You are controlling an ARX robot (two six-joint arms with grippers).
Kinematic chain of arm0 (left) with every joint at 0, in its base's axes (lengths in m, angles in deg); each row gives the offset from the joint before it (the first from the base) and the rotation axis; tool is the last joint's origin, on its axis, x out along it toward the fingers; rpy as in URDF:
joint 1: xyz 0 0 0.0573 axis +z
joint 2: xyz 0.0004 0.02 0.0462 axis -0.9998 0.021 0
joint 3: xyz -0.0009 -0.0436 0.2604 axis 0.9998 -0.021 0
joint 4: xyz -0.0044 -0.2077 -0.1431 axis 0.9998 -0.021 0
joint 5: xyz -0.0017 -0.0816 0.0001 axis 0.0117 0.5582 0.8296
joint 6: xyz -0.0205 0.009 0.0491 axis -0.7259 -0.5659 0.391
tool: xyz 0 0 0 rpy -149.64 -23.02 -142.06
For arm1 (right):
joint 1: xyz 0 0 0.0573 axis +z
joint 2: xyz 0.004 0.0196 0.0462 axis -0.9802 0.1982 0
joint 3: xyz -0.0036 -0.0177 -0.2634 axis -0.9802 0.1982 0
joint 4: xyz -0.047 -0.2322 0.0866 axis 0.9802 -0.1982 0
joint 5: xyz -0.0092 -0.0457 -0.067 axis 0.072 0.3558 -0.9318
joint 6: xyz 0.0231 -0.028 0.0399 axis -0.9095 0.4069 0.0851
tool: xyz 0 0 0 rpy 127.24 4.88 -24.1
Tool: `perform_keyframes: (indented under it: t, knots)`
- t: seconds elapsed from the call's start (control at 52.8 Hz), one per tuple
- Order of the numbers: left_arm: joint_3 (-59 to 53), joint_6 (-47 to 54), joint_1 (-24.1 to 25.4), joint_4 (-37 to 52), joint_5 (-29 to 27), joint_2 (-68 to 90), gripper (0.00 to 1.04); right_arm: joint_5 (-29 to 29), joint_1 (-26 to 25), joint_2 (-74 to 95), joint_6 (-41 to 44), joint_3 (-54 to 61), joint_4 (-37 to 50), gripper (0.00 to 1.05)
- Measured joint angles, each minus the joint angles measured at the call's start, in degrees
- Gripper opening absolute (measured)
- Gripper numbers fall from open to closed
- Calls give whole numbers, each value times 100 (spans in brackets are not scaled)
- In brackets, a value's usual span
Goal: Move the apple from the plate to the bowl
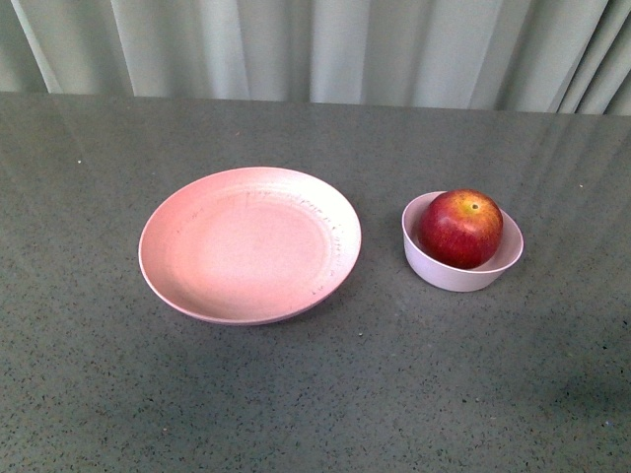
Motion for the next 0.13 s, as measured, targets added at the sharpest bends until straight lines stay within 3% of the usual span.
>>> perform_keyframes:
  t: [0.133]
  knots:
    - [0, 0, 0, 0, 0, 0, 96, 0, 0, 0, 0, 0, 0, 96]
